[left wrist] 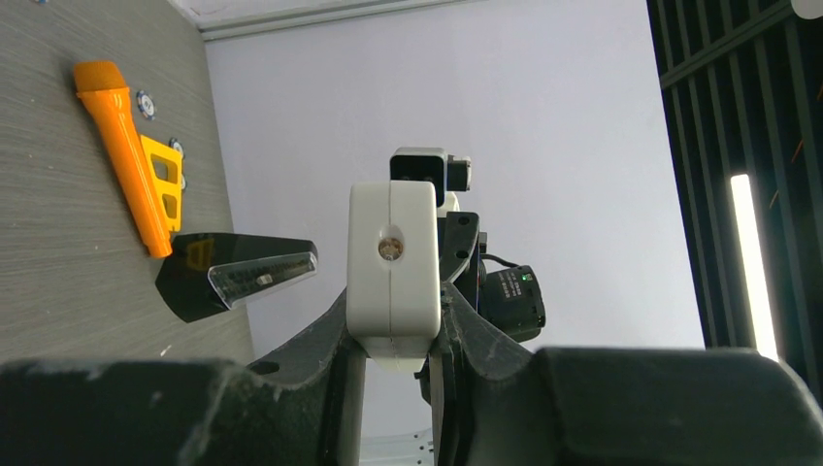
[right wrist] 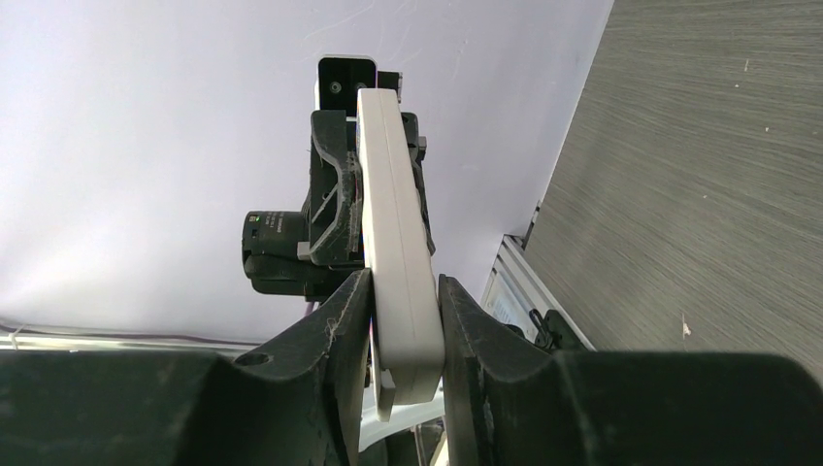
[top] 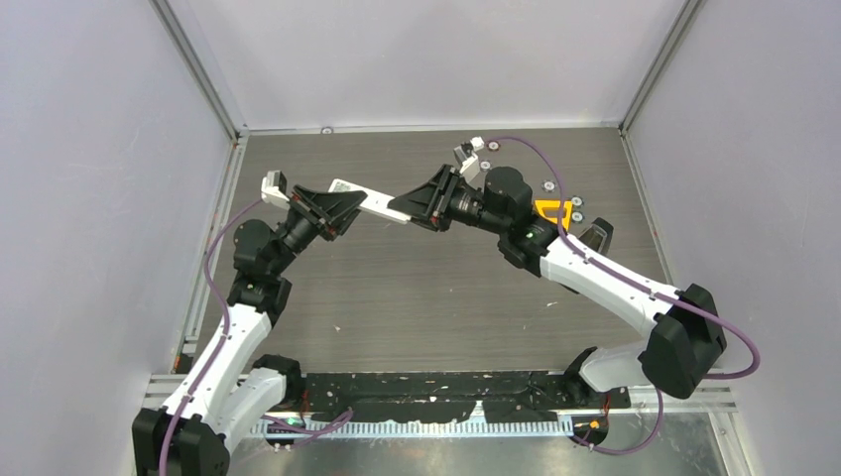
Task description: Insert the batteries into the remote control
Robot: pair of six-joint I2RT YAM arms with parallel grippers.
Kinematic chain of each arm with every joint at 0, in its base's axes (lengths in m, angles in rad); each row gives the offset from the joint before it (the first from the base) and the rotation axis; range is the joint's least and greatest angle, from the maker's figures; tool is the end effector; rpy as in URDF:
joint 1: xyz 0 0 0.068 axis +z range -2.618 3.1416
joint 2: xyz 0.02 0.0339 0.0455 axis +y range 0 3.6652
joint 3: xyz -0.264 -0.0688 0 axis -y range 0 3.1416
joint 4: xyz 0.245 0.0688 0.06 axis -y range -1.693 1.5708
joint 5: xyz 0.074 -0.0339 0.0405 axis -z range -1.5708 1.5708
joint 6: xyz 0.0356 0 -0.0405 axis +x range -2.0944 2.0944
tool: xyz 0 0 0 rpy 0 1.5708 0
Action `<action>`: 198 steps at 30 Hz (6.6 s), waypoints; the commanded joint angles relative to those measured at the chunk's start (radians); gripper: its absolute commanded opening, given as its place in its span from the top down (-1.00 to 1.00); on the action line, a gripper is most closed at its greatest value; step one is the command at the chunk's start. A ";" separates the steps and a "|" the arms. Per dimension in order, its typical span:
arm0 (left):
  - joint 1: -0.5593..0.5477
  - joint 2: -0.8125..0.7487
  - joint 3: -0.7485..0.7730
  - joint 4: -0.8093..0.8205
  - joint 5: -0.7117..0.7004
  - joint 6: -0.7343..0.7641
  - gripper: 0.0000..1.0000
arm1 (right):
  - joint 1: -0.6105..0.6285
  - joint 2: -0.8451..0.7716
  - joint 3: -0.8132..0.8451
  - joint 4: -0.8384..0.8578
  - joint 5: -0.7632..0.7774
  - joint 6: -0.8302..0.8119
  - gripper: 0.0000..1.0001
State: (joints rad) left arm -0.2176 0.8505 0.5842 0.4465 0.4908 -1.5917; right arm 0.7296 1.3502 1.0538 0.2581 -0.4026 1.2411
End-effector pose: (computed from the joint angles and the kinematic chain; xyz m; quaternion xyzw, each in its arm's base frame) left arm 0.1933 -0.0599 0.3242 -0.2499 0.5988 -0.6818 0.3379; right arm 0.2298 0.2242 0.3528 0.0445 0.7181 0.6459 0.2554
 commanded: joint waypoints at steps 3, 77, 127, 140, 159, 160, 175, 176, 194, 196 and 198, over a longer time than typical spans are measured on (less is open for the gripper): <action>-0.015 0.010 0.058 0.132 0.096 0.047 1.00 | -0.001 0.048 0.066 -0.035 0.010 -0.023 0.45; -0.077 -0.042 0.084 -0.033 0.083 0.333 1.00 | -0.010 -0.048 0.087 -0.216 0.067 -0.225 -0.70; -0.057 0.089 0.271 -0.037 0.653 0.653 1.00 | 0.001 0.023 0.322 -0.564 -0.472 -0.915 -0.19; -0.055 0.110 0.292 -0.053 0.661 0.671 0.35 | 0.002 0.030 0.299 -0.535 -0.449 -0.873 0.67; -0.054 0.028 0.385 -0.964 -0.295 1.168 -0.99 | -0.055 0.033 0.221 -0.804 0.477 -0.973 0.87; -0.054 0.019 0.379 -0.961 -0.303 1.165 -0.99 | -0.054 0.045 0.214 -0.820 0.590 -0.979 0.87; -0.054 -0.057 0.352 -0.991 -0.326 1.174 -0.99 | -0.050 0.534 0.350 -0.940 1.068 -1.045 0.89; -0.054 -0.059 0.348 -0.991 -0.327 1.176 -0.99 | -0.051 0.561 0.355 -0.944 1.069 -1.041 0.89; -0.055 -0.010 0.389 -1.055 -0.295 1.185 -0.99 | -0.039 0.607 0.358 -0.932 0.856 -0.952 0.23; -0.054 0.003 0.412 -1.094 -0.274 1.197 -0.99 | -0.038 0.594 0.363 -0.929 0.794 -0.950 -0.01; -0.052 0.035 0.454 -1.156 -0.288 1.213 -0.99 | -0.038 0.586 0.364 -0.924 0.745 -0.941 -0.18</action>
State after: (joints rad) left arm -0.2733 0.8497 0.9432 -0.6247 0.1871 -0.4126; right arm 0.6849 2.0068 1.4151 -0.7029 0.4786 0.2592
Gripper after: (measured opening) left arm 0.994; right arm 0.536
